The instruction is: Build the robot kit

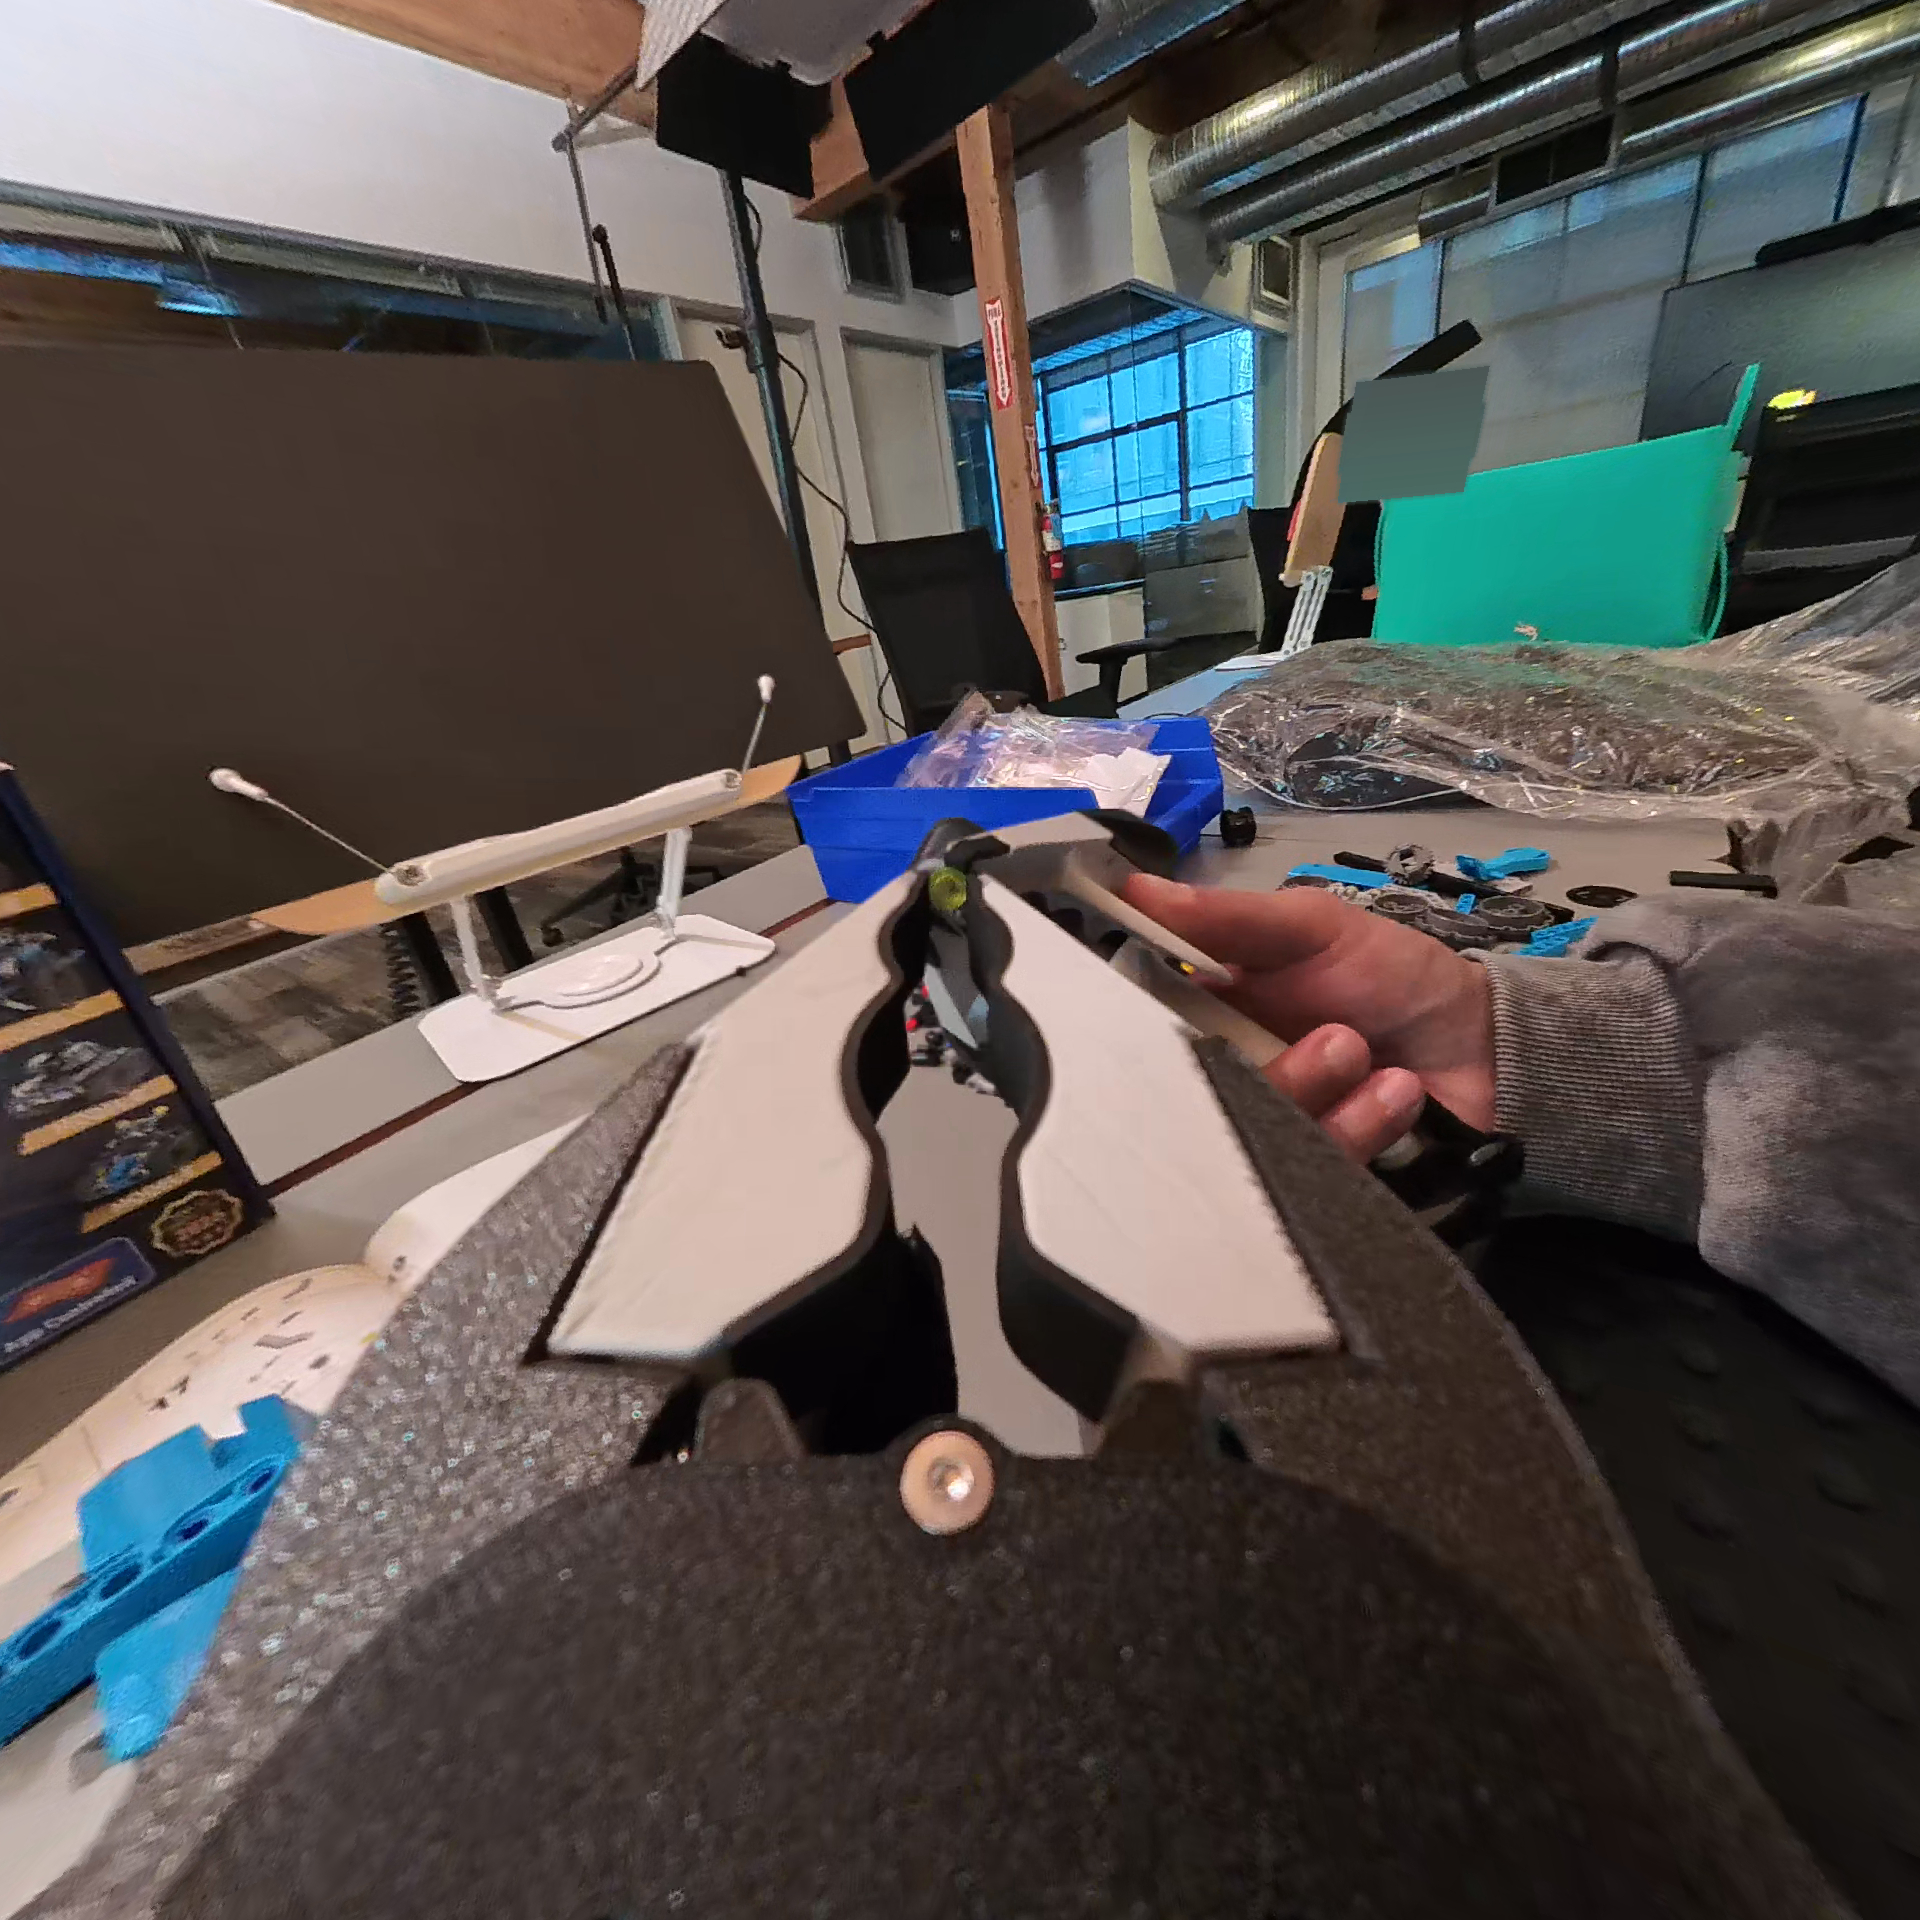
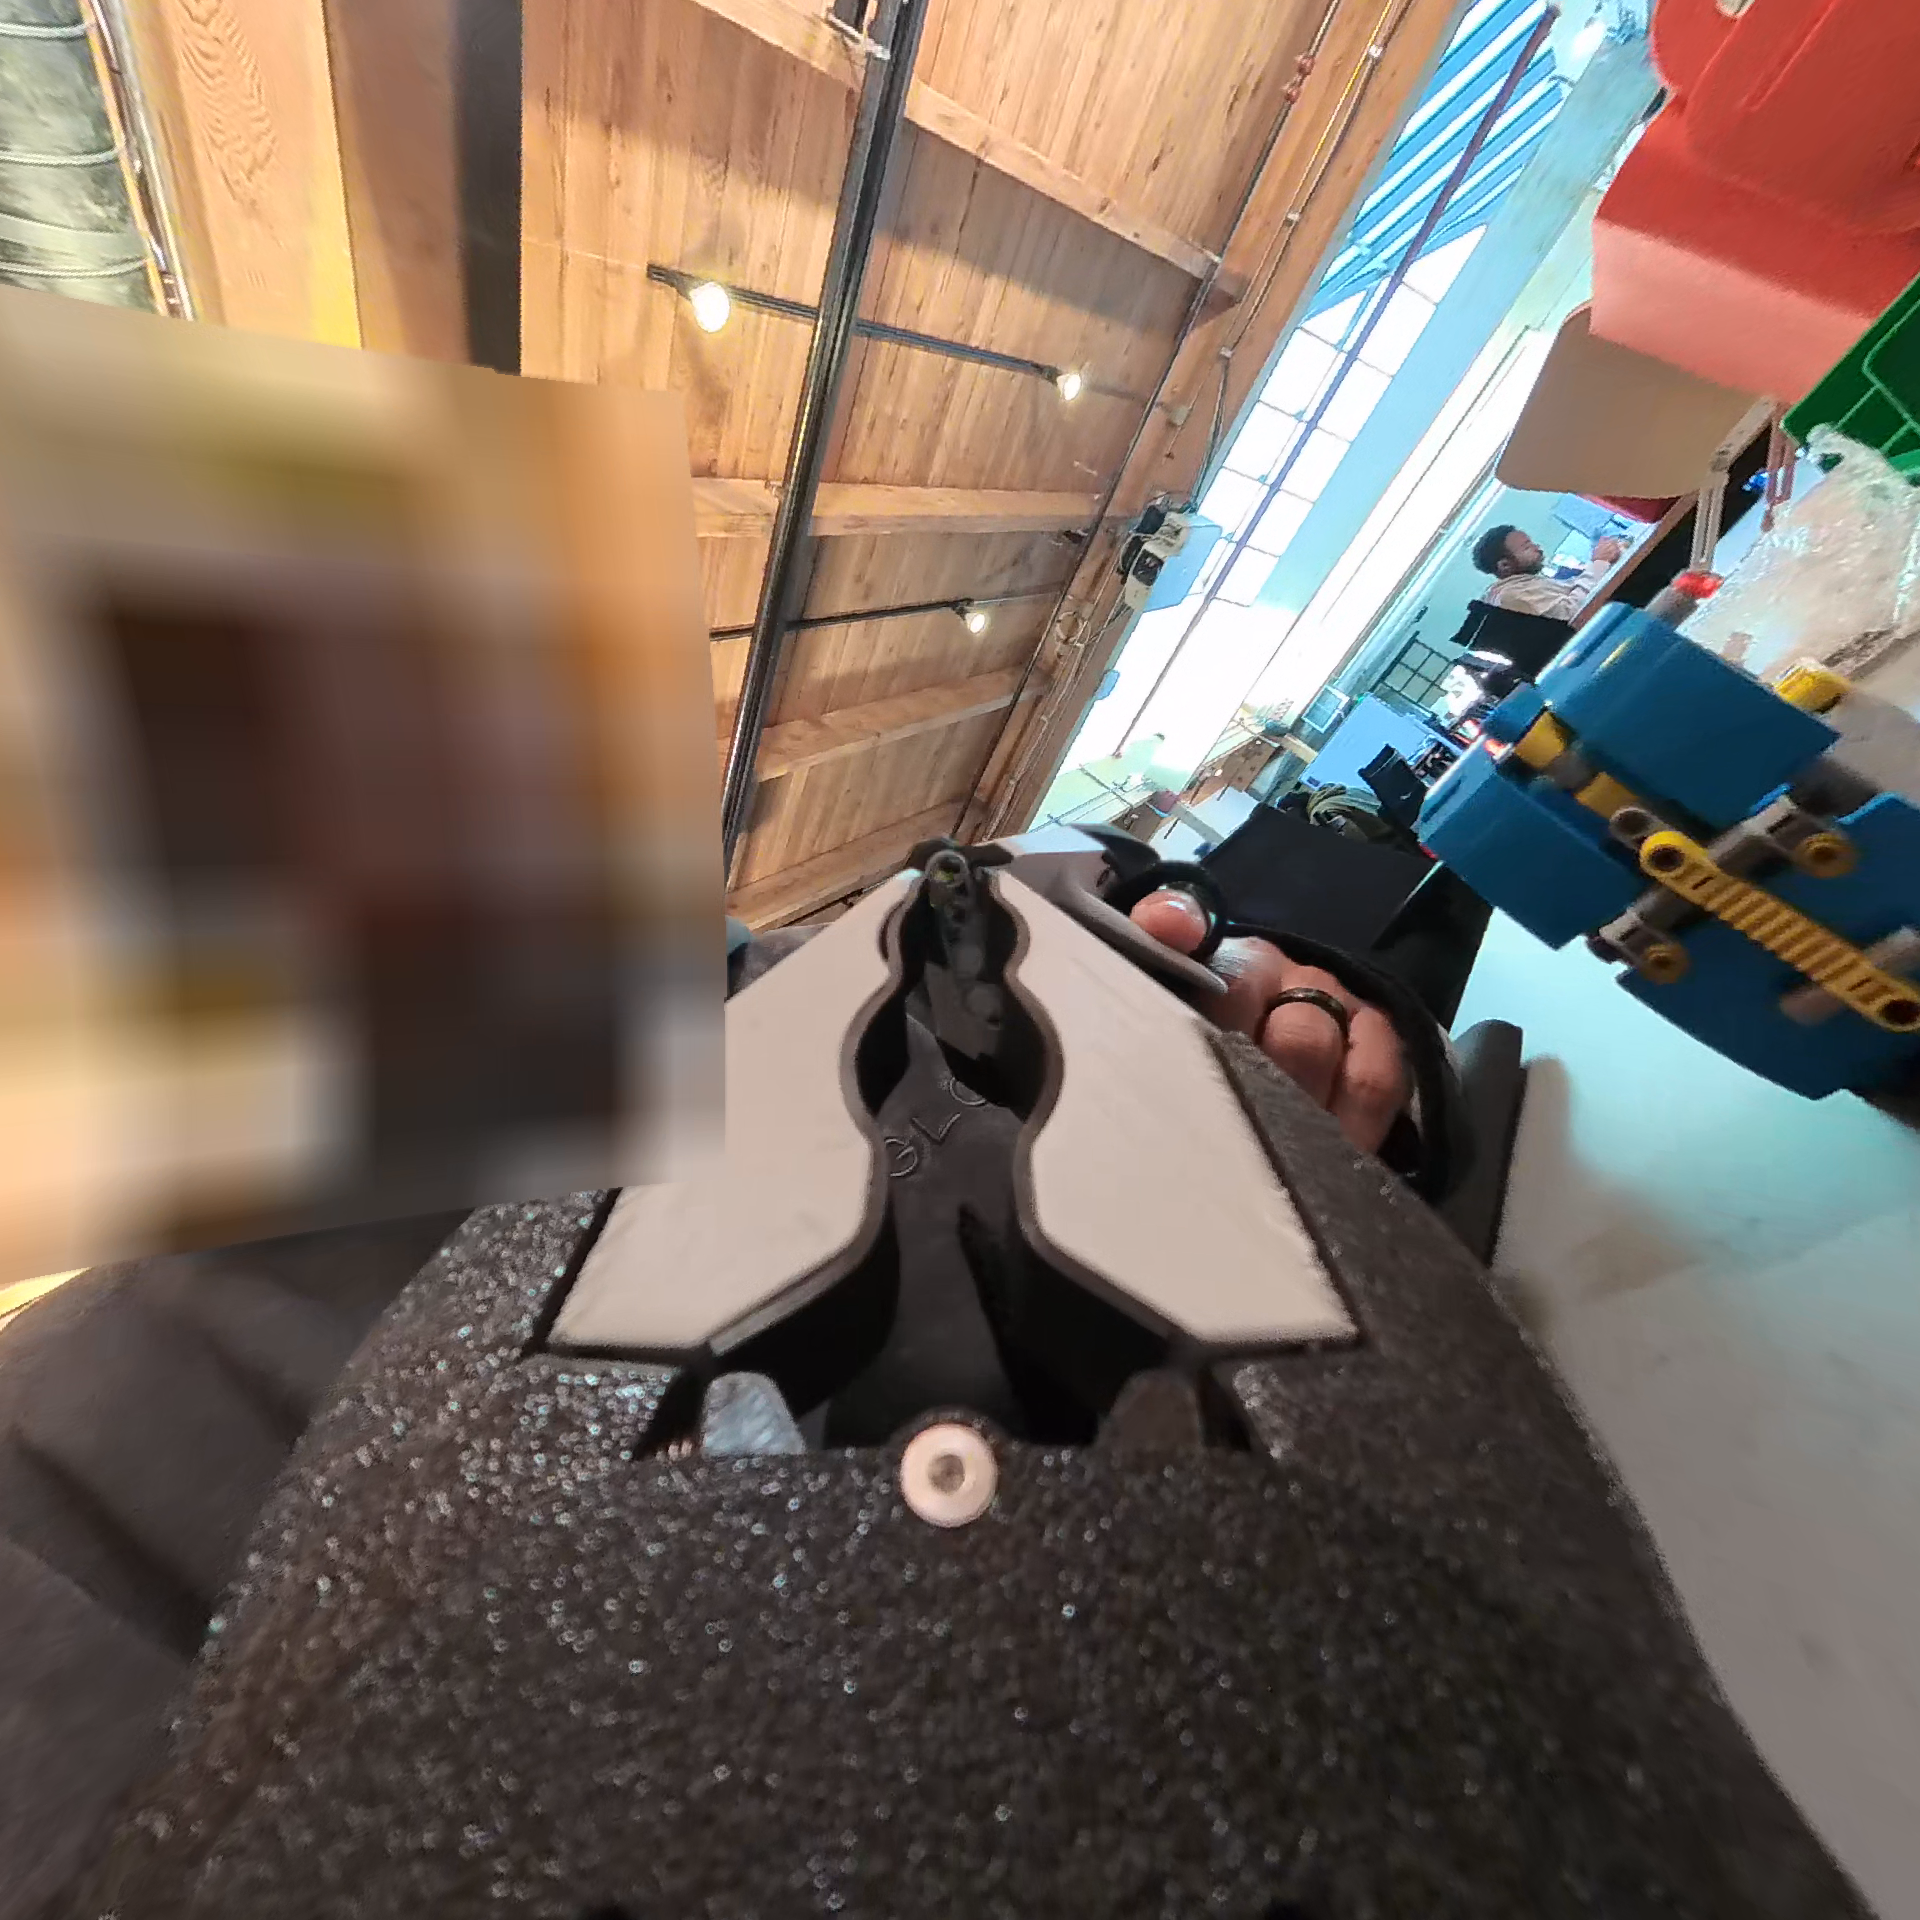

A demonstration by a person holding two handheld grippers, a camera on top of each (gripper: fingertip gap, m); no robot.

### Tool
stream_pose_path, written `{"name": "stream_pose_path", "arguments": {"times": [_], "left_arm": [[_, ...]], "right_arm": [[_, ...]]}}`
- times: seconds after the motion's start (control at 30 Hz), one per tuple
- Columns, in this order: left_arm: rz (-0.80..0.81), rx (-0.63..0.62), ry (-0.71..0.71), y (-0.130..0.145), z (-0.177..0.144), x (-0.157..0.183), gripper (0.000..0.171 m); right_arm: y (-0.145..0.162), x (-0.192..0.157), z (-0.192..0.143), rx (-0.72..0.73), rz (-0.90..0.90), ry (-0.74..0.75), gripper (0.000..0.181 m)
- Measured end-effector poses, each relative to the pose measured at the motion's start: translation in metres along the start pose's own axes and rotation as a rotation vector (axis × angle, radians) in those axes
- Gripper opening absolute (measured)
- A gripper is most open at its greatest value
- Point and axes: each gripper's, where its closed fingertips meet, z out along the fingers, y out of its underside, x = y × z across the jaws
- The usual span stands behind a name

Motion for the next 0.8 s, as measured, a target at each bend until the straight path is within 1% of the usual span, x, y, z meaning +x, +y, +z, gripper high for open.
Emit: {"name": "stream_pose_path", "arguments": {"times": [0.03, 0.1, 0.17, 0.23, 0.27, 0.3, 0.33, 0.37, 0.4, 0.43, 0.47, 0.53, 0.57, 0.63, 0.7, 0.73, 0.77, 0.8], "left_arm": [[-0.016, -0.003, 0.009, 0.001, 0.0, 0.0, 0.006], [-0.053, -0.011, 0.021, 0.003, 0.0, -0.002, 0.006], [-0.093, -0.011, 0.024, 0.005, -0.002, -0.006, 0.006], [-0.11, -0.012, 0.049, 0.004, -0.007, -0.005, 0.006], [-0.096, -0.047, 0.058, 0.01, -0.009, -0.004, 0.006], [-0.075, -0.101, 0.062, 0.018, -0.013, -0.003, 0.006], [-0.053, -0.167, 0.074, 0.028, -0.018, -0.001, 0.007], [-0.03, -0.24, 0.08, 0.038, -0.026, 0.001, 0.007], [-0.003, -0.311, 0.078, 0.049, -0.035, 0.002, 0.006], [0.02, -0.384, 0.085, 0.061, -0.045, 0.004, 0.007], [0.041, -0.448, 0.09, 0.071, -0.055, 0.005, 0.007], [0.077, -0.523, 0.102, 0.086, -0.073, 0.007, 0.007], [0.094, -0.521, 0.106, 0.087, -0.078, 0.007, 0.007], [0.113, -0.445, 0.108, 0.074, -0.083, 0.007, 0.007], [0.109, -0.376, 0.087, 0.062, -0.085, 0.003, 0.007], [0.116, -0.345, 0.078, 0.057, -0.086, 0.001, 0.007], [0.134, -0.31, 0.067, 0.053, -0.087, -0.001, 0.006], [0.161, -0.273, 0.058, 0.048, -0.089, -0.002, 0.006]], "right_arm": [[0.0, 0.0, -0.001, 0.0, -0.001, 0.002, 0.008], [-0.001, 0.003, -0.002, 0.0, -0.013, 0.026, 0.008], [0.0, 0.008, -0.003, -0.011, -0.055, 0.084, 0.007], [-0.007, 0.02, -0.011, -0.004, -0.175, 0.234, 0.007], [-0.008, 0.032, -0.018, -0.024, -0.223, 0.36, 0.006], [-0.004, 0.05, -0.029, -0.086, -0.284, 0.535, 0.006], [0.005, 0.069, -0.044, -0.204, -0.362, 0.734, 0.006], [0.018, 0.083, -0.059, -0.369, -0.44, 0.9, 0.007], [0.031, 0.092, -0.073, -0.532, -0.494, 1.022, 0.007], [0.041, 0.096, -0.083, -0.662, -0.523, 1.104, 0.007], [0.049, 0.098, -0.089, -0.76, -0.539, 1.155, 0.007], [0.06, 0.104, -0.099, -0.907, -0.546, 1.237, 0.007], [0.066, 0.108, -0.103, -0.961, -0.538, 1.257, 0.007], [0.077, 0.116, -0.111, -1.034, -0.514, 1.284, 0.008], [0.074, 0.117, -0.108, -1.006, -0.535, 1.285, 0.008], [0.074, 0.114, -0.106, -0.99, -0.518, 1.282, 0.016], [0.073, 0.11, -0.1, -0.962, -0.503, 1.272, 0.028], [0.071, 0.104, -0.084, -0.901, -0.509, 1.226, 0.033]]}}
